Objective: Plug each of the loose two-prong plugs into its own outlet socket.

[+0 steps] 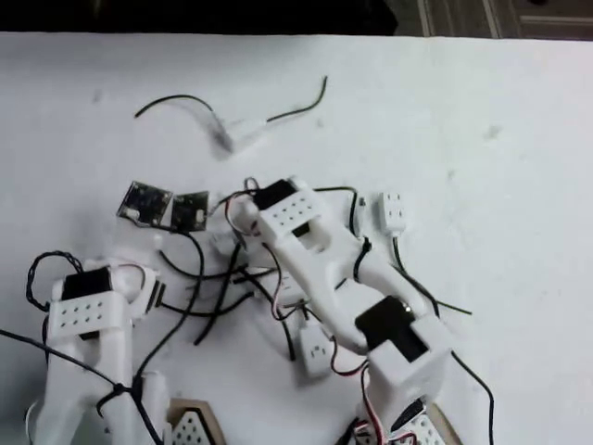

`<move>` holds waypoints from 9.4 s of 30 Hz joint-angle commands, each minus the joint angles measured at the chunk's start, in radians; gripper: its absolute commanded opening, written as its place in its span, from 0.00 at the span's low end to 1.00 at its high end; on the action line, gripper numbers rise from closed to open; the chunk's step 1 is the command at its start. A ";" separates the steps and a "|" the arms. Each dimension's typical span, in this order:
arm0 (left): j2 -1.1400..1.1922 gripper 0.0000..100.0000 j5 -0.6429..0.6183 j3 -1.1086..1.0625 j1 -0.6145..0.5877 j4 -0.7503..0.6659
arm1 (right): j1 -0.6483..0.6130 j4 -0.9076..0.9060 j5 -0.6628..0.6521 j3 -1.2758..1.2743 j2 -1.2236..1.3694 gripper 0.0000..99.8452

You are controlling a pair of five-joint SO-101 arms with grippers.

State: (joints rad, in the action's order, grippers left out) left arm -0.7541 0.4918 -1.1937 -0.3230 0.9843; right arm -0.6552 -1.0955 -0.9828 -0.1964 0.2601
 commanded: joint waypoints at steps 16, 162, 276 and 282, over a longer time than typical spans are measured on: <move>-0.028 0.15 0.009 -0.002 -0.053 -0.020 | 0.021 -0.136 -0.006 0.118 -0.065 0.20; -0.025 0.14 0.011 -0.003 -0.051 -0.023 | 0.513 -0.081 0.041 -0.758 -0.647 0.09; -0.618 0.15 -0.376 0.117 0.573 -0.049 | -0.177 0.291 1.005 -0.830 -1.353 0.02; -0.618 0.14 -0.377 0.117 0.341 -0.009 | -0.059 0.358 1.005 -0.830 -1.349 0.02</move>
State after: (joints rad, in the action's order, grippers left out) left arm -1.3556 0.1066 -1.0833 0.1665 0.9352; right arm -0.7687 -0.7994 0.0176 -1.0326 -1.0948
